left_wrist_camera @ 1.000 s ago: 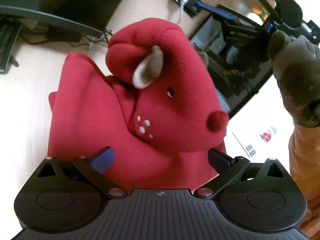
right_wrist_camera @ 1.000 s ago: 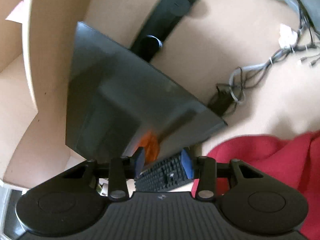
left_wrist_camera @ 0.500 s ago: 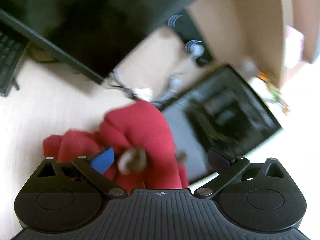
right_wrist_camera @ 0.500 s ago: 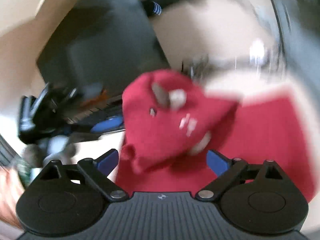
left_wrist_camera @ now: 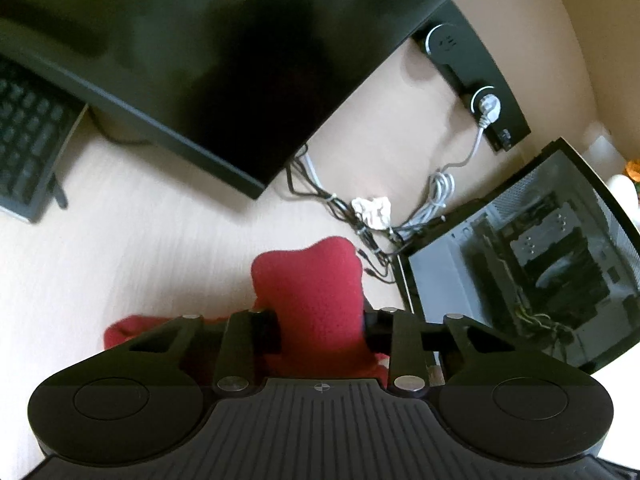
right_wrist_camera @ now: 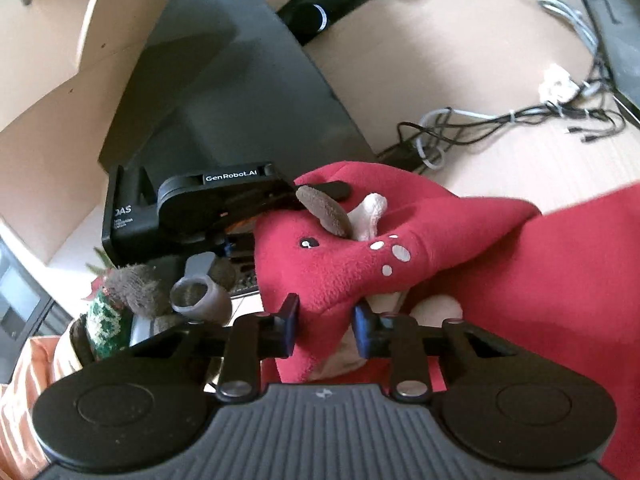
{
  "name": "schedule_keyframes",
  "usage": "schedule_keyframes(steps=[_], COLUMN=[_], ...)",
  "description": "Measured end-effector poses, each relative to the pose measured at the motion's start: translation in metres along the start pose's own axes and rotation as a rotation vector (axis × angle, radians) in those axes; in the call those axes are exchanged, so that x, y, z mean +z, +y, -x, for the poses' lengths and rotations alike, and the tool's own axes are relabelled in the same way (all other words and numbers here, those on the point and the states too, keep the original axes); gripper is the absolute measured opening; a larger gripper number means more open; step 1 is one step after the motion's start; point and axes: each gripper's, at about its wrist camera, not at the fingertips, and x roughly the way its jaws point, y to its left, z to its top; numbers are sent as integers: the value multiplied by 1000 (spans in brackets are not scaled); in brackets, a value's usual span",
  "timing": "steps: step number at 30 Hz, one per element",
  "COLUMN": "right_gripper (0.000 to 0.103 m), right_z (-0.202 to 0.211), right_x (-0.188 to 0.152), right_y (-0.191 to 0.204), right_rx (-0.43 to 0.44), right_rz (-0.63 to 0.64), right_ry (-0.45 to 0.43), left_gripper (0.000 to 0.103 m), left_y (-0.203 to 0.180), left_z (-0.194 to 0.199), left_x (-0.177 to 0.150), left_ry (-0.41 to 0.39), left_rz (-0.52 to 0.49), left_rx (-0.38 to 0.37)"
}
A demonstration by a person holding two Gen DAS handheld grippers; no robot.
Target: Fold clothes
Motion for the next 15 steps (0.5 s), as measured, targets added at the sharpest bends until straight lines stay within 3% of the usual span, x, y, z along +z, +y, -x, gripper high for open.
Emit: schedule_keyframes(steps=[5,8,11,13,15], right_gripper=[22,22,22,22,24], right_z=[30,59,66,59,44], right_x=[38,53,40,16,-15], right_y=[-1,3,-3,-13,-27], right_rx=[33,43,56,46,0], right_rz=[184,309,387,393,385], right_ry=[-31,-22,75,185,297], left_gripper=[28,29,33,38,55], left_y=[-24,-35,-29,-16,8], left_z=[33,57,66,62,62], left_x=[-8,-33,-76,-106,-120], left_ry=[-53,-67,-44,1,29], left_rz=[-37,-57,-81,-81,-16], left_rx=[-57,-102,-73,-26,-31])
